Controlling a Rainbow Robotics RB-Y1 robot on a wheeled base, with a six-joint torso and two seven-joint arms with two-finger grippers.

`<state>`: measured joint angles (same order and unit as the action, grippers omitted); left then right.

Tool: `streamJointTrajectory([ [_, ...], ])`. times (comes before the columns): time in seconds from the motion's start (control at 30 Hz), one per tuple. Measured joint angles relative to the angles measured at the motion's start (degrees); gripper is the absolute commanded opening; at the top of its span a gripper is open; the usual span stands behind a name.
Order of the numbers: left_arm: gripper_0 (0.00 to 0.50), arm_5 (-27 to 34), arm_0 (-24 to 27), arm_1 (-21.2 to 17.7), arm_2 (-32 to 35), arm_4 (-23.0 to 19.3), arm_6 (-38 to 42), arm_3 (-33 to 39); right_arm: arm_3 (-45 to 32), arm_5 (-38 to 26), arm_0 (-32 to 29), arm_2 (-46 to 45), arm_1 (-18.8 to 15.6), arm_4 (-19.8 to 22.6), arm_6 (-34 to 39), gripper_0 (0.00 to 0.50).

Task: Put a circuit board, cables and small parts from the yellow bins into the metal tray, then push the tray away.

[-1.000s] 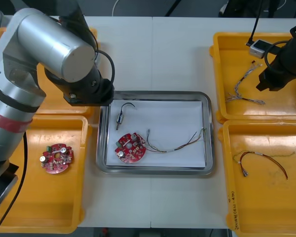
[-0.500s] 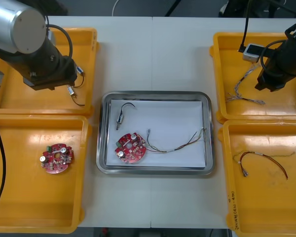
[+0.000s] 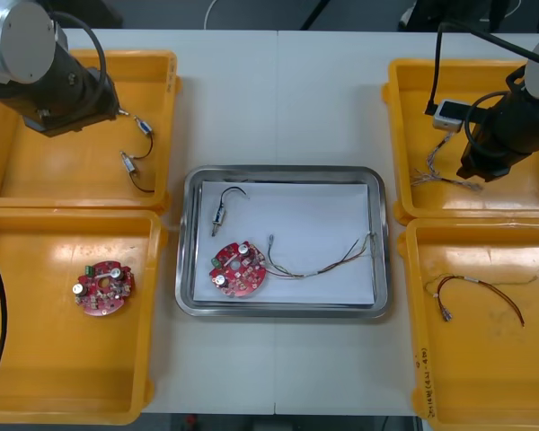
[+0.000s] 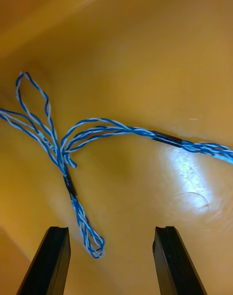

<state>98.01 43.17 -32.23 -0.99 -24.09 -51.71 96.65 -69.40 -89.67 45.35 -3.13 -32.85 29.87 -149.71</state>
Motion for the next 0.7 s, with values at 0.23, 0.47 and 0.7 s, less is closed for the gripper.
streamJointTrajectory([
  [0.23,0.500,-7.5,0.0,0.0,0.0,1.9,0.0,-4.1,0.0,2.4,-2.0,0.0,0.1,1.3,0.0,0.500],
  [0.47,0.500,-14.8,0.0,0.0,-0.1,2.3,0.0,-8.1,0.0,4.4,-3.5,0.0,0.6,2.2,0.0,0.500],
  [0.7,0.500,-20.9,0.0,0.0,-1.9,4.6,0.0,-12.8,0.0,4.8,-4.5,0.0,0.6,3.8,0.0,0.500],
])
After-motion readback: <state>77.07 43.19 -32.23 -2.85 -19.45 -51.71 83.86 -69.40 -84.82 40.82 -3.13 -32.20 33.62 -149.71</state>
